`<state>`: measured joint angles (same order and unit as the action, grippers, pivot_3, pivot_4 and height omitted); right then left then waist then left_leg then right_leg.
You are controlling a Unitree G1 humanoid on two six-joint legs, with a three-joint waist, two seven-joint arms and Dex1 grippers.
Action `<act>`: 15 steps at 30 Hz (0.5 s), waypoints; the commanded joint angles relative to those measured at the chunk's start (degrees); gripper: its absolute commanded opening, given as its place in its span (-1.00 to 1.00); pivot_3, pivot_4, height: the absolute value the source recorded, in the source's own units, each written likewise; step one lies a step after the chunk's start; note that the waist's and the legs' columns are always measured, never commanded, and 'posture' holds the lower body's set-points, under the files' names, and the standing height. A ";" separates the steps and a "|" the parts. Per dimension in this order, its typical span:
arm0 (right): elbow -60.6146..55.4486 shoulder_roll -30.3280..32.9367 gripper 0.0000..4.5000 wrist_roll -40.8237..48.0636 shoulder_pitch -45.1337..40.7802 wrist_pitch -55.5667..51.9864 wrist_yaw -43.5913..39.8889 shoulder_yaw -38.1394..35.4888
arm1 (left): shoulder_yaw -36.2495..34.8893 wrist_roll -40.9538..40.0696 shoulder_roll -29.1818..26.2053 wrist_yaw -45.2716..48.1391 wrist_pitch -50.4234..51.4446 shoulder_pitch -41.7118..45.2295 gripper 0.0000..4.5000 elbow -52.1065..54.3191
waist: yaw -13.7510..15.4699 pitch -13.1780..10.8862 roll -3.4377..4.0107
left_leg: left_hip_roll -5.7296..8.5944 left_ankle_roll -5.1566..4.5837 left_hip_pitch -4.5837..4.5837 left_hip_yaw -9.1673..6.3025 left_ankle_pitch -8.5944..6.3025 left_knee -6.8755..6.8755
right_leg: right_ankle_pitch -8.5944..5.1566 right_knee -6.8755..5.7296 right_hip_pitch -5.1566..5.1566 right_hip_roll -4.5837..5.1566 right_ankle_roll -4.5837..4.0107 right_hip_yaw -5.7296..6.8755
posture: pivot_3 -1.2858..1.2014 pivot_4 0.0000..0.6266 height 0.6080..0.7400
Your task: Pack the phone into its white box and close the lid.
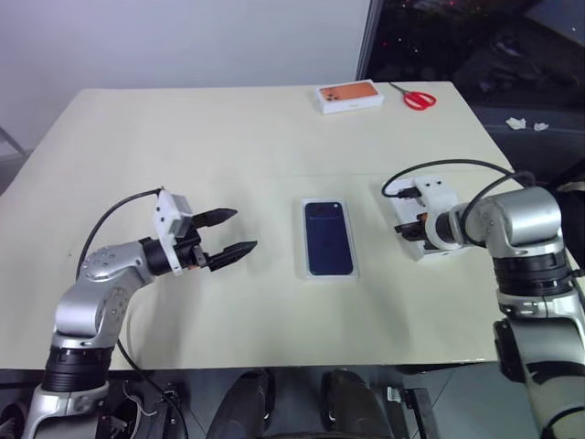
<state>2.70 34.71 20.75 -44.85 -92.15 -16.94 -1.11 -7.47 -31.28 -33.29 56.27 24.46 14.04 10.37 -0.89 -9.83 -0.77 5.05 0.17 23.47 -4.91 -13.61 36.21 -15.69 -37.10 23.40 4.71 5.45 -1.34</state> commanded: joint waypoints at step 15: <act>4.56 -25.99 -0.99 38.02 -12.02 -0.35 12.57 -30.55 | -7.48 -8.20 -2.43 -3.16 5.14 3.82 1.00 -0.05 | 0.21 -0.05 0.07 | 0.02 0.03 0.03 0.01 0.03 -0.06 | 0.01 -0.09 0.11 -0.01 0.00 -0.04 | 0.03 -0.52 1.00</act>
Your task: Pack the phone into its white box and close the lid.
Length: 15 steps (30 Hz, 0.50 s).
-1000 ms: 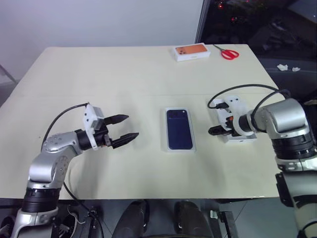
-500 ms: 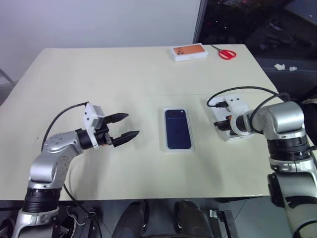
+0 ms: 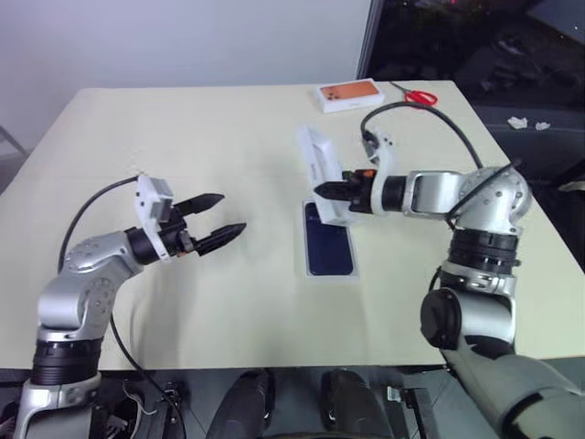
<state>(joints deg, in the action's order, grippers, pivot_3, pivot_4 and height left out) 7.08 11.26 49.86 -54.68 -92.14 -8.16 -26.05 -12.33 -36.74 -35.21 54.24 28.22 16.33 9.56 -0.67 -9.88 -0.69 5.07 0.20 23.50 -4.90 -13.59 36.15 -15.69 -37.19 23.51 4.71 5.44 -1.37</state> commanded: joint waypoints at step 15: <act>-0.03 -15.88 -0.99 51.70 16.17 9.33 34.18 2.01 | -3.77 -6.51 -0.05 -5.14 4.50 -0.55 1.00 4.58 | -0.89 -0.02 0.10 | -0.12 0.07 -0.01 0.03 0.05 -0.07 | 0.00 -0.13 0.12 -0.14 -0.01 -0.05 | 0.03 -0.52 1.00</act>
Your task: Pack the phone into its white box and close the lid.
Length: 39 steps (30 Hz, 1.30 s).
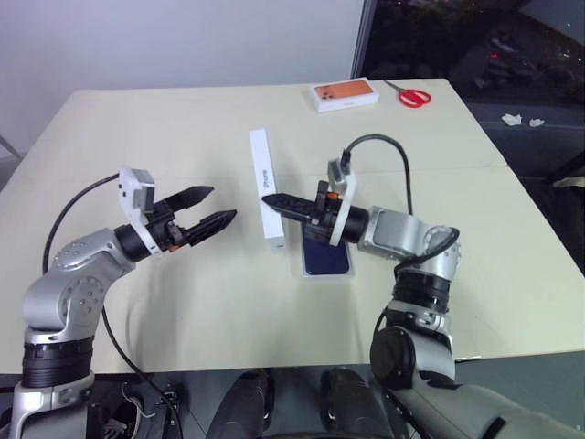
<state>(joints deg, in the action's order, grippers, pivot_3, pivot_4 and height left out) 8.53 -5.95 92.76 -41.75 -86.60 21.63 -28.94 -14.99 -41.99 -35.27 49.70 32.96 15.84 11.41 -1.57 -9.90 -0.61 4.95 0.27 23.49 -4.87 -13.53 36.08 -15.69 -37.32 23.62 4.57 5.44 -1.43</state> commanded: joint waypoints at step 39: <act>-10.98 48.17 0.99 -33.05 3.47 31.05 -48.05 30.19 | 18.29 14.30 22.51 -4.40 -12.96 5.50 -0.97 -10.61 | 0.80 -0.05 -0.09 | 0.02 -0.17 -0.01 0.07 -0.06 0.18 | -0.01 0.20 -0.27 0.02 0.05 0.17 | 0.03 -0.52 1.00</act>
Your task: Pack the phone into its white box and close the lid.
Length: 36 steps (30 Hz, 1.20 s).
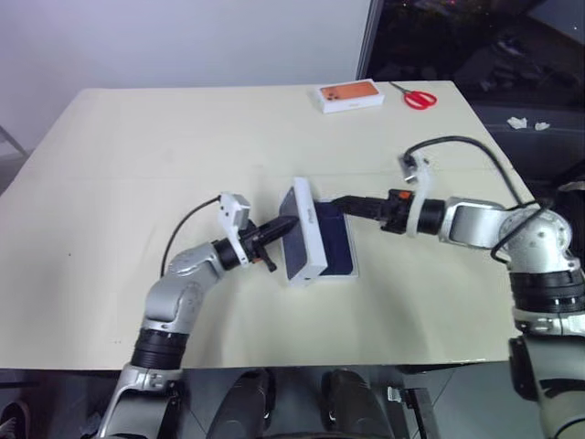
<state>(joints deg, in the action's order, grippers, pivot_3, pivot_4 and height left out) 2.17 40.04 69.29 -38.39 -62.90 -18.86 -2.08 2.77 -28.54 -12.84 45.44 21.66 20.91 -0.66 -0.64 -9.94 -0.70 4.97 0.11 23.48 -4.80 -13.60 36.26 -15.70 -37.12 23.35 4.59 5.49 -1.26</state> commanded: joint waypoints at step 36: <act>-9.96 1.97 -0.97 -59.37 5.99 31.82 -27.76 16.92 | 5.55 7.56 -2.26 -2.69 9.39 5.08 -1.00 -5.68 | 0.34 -0.01 -0.02 | 0.07 0.10 -0.02 -0.14 0.03 -0.01 | 0.00 -0.01 0.01 0.08 0.01 -0.01 | 0.03 -0.52 1.00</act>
<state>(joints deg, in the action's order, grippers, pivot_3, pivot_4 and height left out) -5.99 42.27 10.22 -32.08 -31.77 -45.83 15.40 8.21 -21.02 -16.10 42.86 32.13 24.48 -6.51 -0.31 -9.95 -0.71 5.04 0.21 23.46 -4.94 -13.57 36.25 -15.70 -37.13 23.37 4.66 5.49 -1.26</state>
